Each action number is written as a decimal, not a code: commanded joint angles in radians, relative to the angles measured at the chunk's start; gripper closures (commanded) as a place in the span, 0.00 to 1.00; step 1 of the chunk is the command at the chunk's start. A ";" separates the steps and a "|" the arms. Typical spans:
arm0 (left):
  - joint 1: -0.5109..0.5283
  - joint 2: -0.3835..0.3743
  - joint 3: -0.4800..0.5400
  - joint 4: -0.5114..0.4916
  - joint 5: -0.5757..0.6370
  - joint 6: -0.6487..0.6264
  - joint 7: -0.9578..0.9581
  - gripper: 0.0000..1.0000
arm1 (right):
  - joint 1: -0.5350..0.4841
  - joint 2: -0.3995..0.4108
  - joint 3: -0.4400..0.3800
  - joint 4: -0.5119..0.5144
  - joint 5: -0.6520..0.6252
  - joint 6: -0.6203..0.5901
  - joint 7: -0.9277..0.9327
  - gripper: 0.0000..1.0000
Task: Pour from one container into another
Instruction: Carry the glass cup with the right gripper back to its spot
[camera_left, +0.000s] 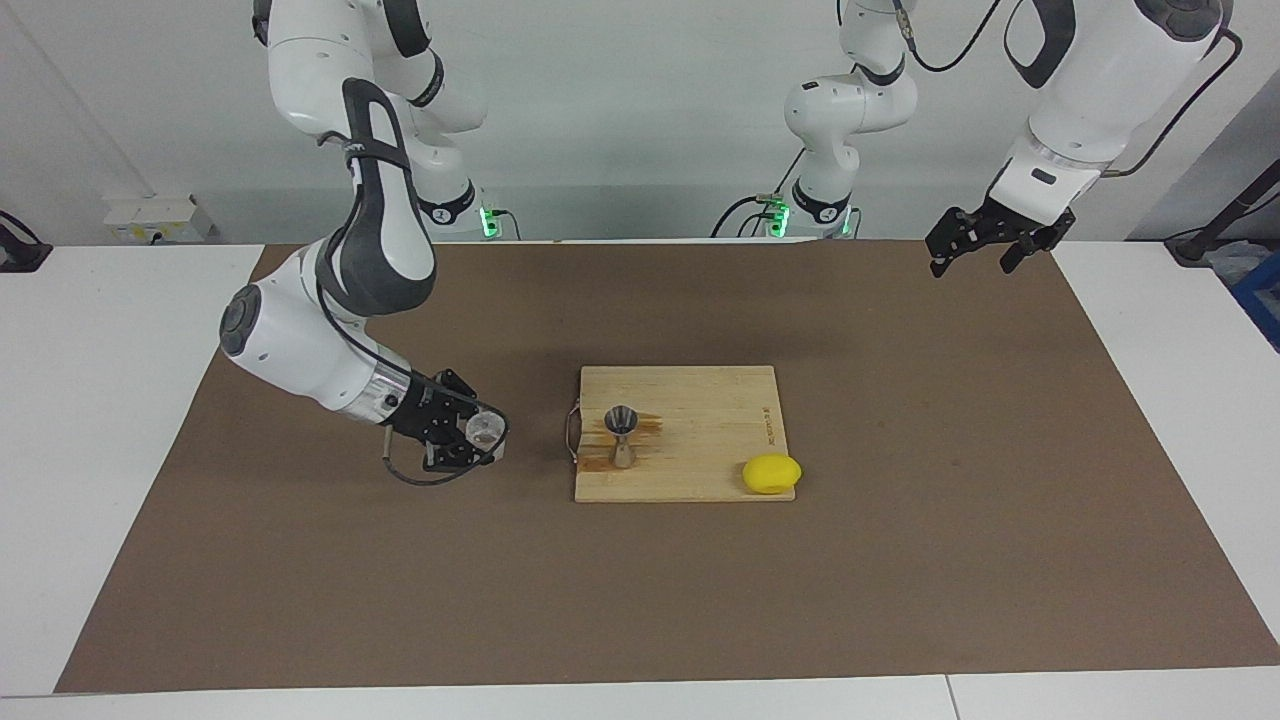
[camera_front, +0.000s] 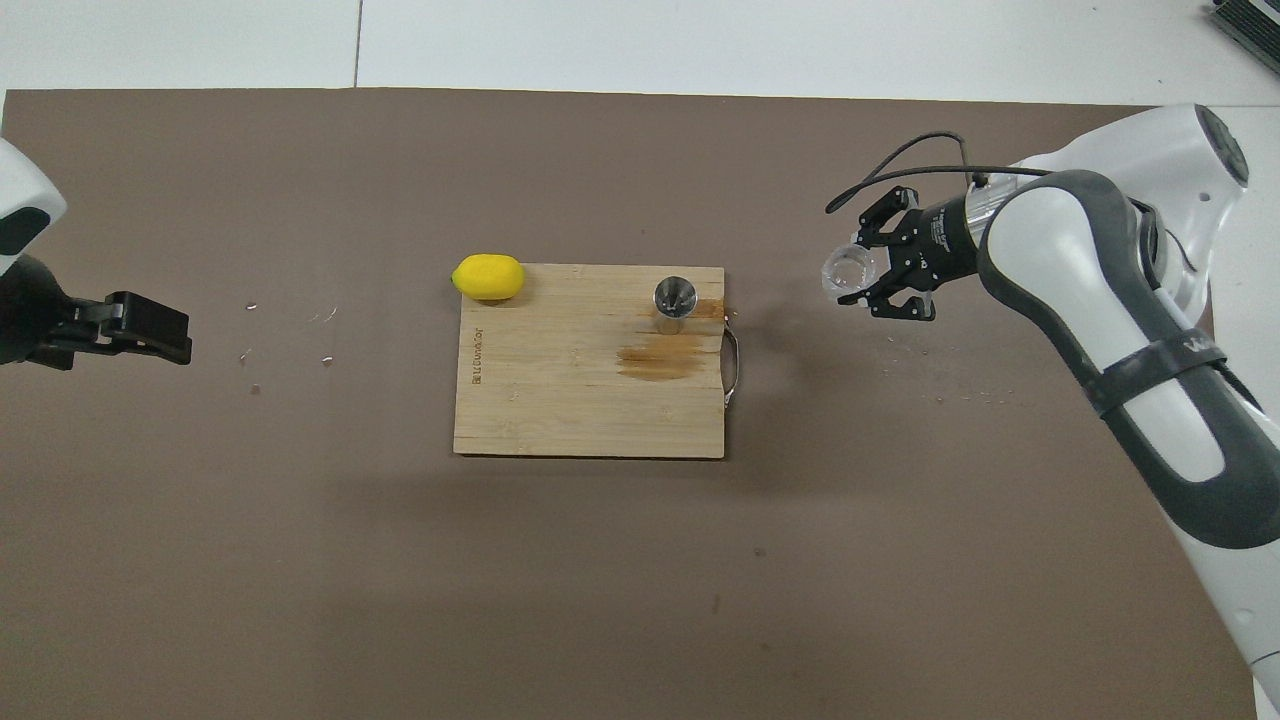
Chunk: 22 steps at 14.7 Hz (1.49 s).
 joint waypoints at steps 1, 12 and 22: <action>0.011 -0.022 -0.003 -0.025 -0.012 0.006 0.006 0.00 | -0.074 -0.045 0.015 -0.120 0.060 -0.002 -0.157 1.00; 0.011 -0.022 -0.003 -0.025 -0.012 0.006 0.006 0.00 | -0.257 0.010 0.015 -0.237 0.114 -0.039 -0.524 1.00; 0.011 -0.022 -0.003 -0.025 -0.012 0.006 0.006 0.00 | -0.289 -0.028 0.006 -0.273 0.097 -0.011 -0.538 0.00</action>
